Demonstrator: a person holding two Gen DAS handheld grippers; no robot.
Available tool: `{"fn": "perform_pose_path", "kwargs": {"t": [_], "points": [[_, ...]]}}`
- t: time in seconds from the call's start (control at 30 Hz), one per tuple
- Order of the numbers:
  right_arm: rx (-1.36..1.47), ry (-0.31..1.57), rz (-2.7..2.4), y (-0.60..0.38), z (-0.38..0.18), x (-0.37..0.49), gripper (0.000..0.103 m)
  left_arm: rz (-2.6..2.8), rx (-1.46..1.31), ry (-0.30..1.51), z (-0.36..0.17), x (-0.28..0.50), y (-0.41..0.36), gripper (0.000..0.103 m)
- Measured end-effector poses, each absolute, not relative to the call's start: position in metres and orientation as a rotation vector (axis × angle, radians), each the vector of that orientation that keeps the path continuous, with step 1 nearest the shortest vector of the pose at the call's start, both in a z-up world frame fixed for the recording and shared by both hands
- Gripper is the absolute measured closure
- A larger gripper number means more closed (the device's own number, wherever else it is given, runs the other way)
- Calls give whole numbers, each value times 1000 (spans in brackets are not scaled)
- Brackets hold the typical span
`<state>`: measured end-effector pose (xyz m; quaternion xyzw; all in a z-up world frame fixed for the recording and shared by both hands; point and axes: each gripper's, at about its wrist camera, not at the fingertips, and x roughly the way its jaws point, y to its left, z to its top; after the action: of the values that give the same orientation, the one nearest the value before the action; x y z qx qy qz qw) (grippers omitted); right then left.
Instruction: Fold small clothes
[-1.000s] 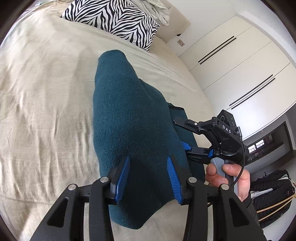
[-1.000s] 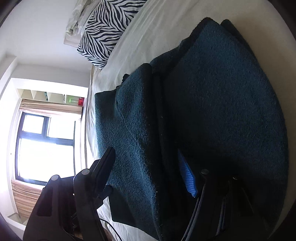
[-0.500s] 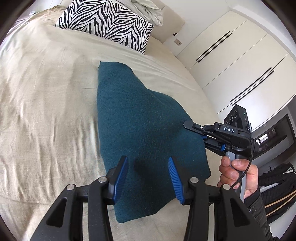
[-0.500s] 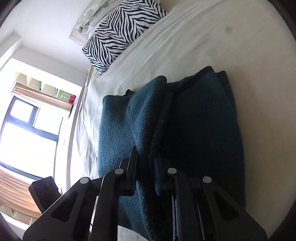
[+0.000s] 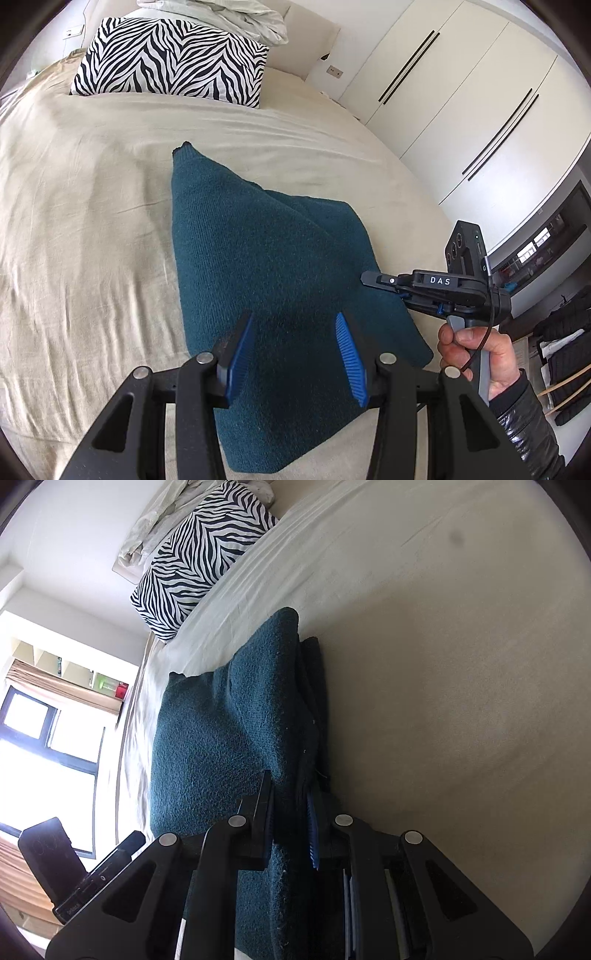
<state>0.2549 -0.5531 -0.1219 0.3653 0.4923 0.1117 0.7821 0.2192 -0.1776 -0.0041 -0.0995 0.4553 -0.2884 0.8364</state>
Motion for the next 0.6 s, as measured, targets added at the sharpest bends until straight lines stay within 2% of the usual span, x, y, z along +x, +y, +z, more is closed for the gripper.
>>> {"fn": "perform_pose_path", "kwargs": {"t": [0.17,0.27,0.4,0.5,0.6], "points": [[843,1012,249,-559,-124,248,84,-542,-110,972,-24,247,-198,56],[728,945,127,-562,-97,241,73,-531,-70,962,-31,247,-201,56],[726,825,234,-557,-59,243,73,-511,-45,876,-14,252,-204,56],[707,841,317,-533,-56,268,73,-470,-45,875,-13,281,-210,56],[720,959,289,-523,-87,295,73,-419,39,962,-41,308,-220,55]]}}
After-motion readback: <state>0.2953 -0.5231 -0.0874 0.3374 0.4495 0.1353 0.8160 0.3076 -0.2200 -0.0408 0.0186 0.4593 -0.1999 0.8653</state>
